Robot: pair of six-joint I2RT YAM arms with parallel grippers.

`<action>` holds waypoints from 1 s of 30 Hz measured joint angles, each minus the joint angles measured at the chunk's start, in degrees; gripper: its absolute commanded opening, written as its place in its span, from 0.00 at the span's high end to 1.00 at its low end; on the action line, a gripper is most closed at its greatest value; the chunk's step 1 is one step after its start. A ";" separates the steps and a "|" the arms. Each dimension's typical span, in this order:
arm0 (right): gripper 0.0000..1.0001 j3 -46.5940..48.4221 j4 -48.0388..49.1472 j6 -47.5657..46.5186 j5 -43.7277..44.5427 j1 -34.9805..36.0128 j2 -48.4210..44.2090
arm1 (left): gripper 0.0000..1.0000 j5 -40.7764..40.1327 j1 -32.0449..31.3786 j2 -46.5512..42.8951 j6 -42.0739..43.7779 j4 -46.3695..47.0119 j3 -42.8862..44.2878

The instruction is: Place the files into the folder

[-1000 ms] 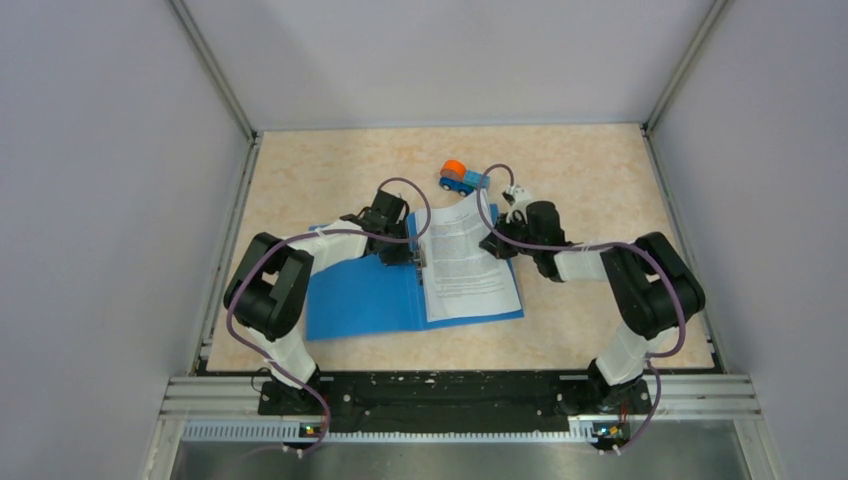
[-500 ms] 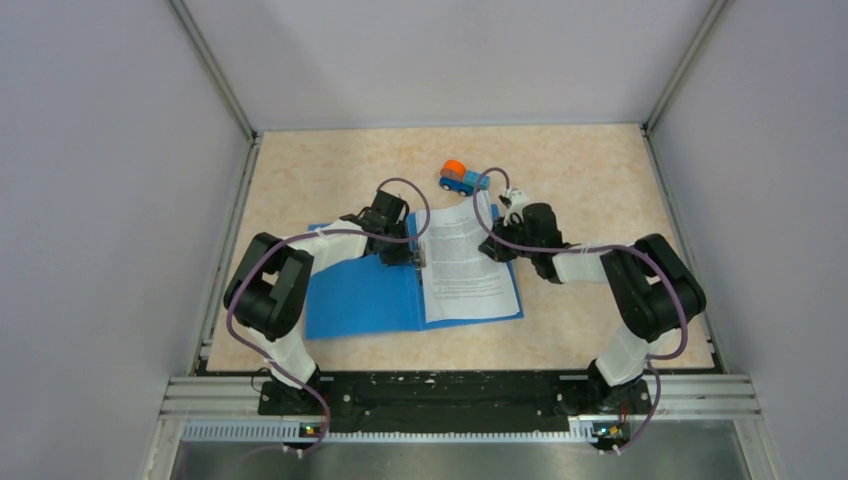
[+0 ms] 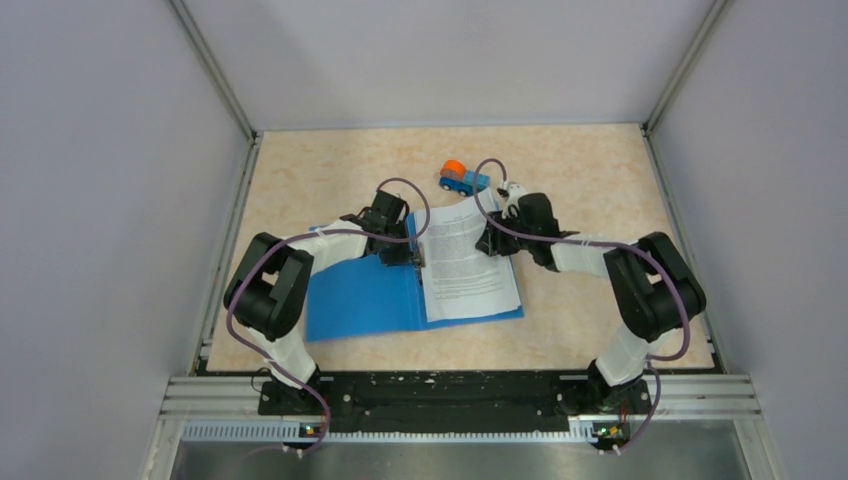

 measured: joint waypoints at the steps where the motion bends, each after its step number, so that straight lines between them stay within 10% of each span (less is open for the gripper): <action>1: 0.52 0.57 -0.90 0.04 0.35 0.00 0.00 | 1.00 0.00 0.00 0.00 0.02 0.02 0.00; 30: 0.43 10.86 -24.98 1.49 13.40 -0.81 -1.86 | 1.00 0.02 0.00 0.00 0.04 -0.04 0.22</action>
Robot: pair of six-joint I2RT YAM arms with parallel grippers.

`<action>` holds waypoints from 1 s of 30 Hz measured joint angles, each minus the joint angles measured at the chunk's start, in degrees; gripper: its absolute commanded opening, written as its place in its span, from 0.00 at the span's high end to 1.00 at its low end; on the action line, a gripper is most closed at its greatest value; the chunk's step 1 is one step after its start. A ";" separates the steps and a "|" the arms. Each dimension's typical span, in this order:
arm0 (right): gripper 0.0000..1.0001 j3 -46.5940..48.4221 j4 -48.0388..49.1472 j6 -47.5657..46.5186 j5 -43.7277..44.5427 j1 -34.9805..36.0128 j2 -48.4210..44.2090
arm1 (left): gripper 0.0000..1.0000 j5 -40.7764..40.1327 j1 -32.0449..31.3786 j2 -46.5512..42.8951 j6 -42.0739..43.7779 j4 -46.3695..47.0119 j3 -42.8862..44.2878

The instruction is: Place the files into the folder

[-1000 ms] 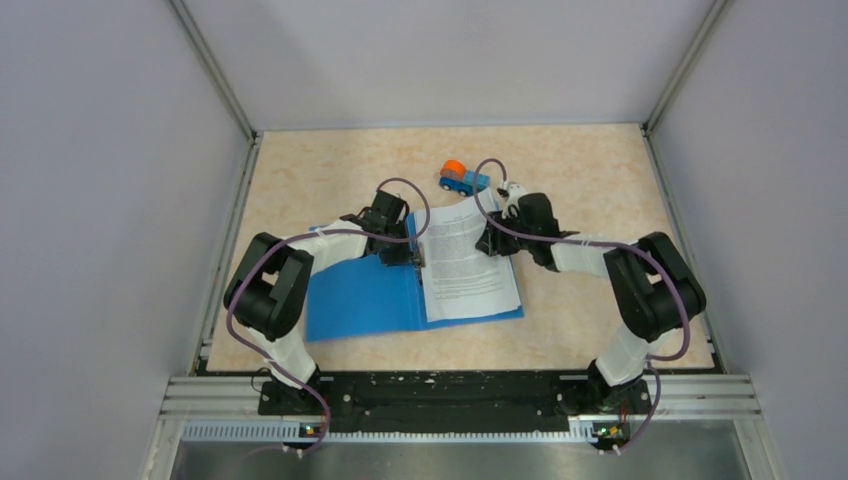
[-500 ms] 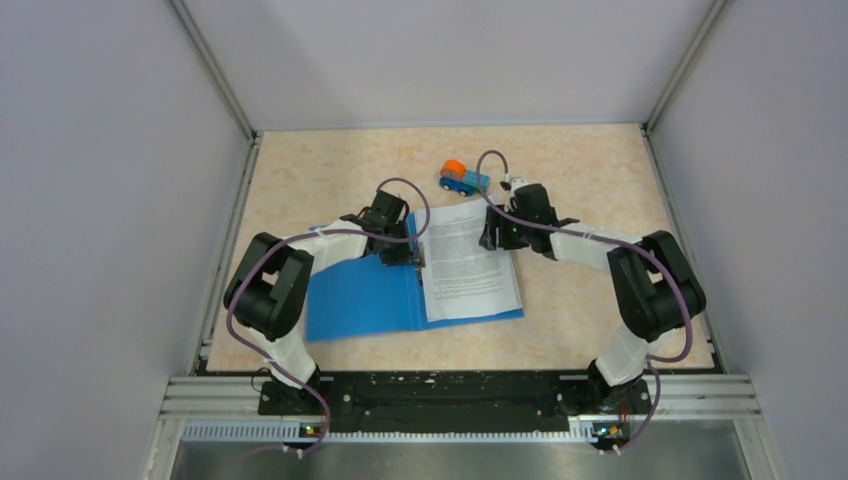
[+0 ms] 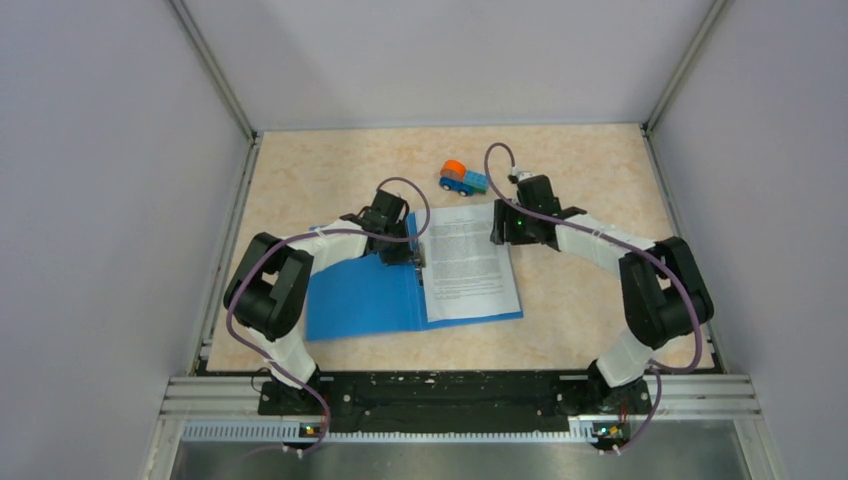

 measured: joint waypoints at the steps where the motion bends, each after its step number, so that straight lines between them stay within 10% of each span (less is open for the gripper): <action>1: 0.45 0.70 -1.09 0.02 0.42 0.02 -0.57 | 1.00 0.00 0.00 0.00 0.00 0.02 0.02; 30: 0.69 17.18 -2.34 8.46 11.43 24.92 12.31 | 0.98 -6.16 8.31 -19.23 -1.31 -6.16 -2.78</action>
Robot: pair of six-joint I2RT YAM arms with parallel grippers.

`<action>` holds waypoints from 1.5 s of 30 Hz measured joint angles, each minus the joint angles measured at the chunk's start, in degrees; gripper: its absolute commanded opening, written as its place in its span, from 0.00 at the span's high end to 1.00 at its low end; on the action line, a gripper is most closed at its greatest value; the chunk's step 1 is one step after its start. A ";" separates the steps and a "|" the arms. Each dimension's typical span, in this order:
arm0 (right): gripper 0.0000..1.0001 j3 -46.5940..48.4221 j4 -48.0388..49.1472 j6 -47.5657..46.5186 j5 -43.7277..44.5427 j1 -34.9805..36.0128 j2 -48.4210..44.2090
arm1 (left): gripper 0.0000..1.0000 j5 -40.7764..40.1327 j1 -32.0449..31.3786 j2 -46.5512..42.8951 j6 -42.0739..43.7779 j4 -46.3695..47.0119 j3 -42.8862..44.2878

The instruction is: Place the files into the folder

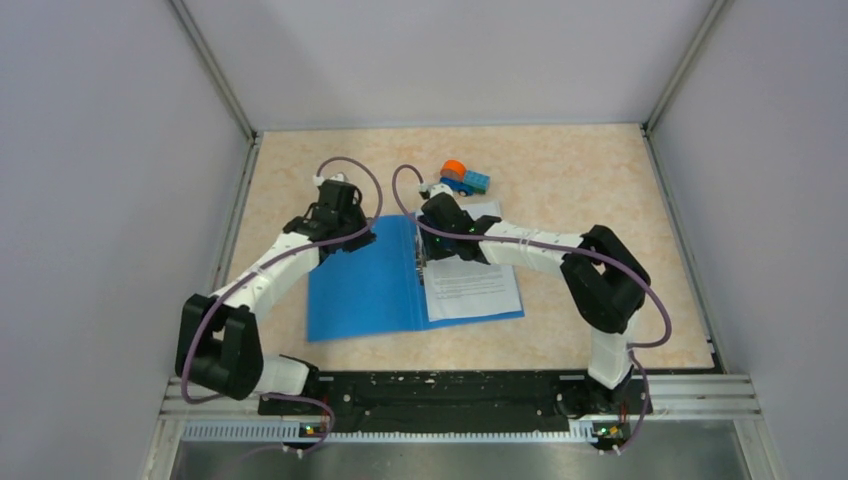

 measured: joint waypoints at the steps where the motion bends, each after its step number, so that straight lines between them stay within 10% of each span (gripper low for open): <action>1: 0.70 0.50 0.04 -0.02 0.68 0.39 0.31 | 0.98 -0.44 0.70 -1.22 -0.02 -0.33 -0.72; 45: 0.91 11.19 -8.74 -1.07 10.60 5.14 9.22 | 1.00 -1.03 7.78 -9.38 0.55 -2.71 -5.73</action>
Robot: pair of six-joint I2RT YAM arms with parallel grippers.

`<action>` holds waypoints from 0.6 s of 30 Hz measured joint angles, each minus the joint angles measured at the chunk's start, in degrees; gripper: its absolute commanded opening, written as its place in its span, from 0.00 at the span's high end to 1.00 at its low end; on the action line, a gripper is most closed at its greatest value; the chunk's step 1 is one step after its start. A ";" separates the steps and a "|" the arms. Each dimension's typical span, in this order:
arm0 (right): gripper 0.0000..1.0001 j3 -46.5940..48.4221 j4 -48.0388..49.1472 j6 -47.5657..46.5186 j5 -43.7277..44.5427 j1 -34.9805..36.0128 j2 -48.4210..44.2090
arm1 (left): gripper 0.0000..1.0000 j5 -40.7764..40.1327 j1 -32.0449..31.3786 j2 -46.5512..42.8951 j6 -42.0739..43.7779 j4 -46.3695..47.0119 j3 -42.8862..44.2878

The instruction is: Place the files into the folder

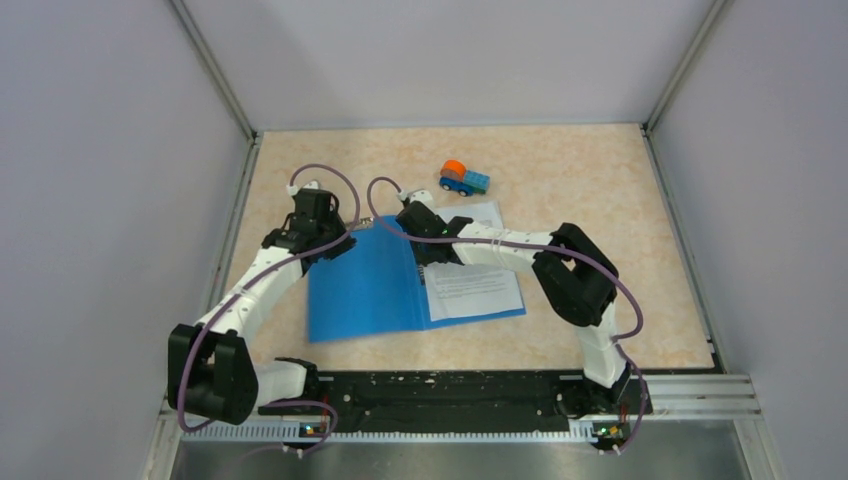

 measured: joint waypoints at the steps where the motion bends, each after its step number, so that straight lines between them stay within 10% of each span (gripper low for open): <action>1: 0.92 0.00 0.00 0.00 0.00 0.00 0.00 | 1.00 0.13 0.00 0.04 -0.22 0.00 -0.02; 18: 0.93 -1.33 1.09 0.04 -0.26 0.00 -0.66 | 1.00 -1.84 0.00 4.63 -6.01 1.14 -0.09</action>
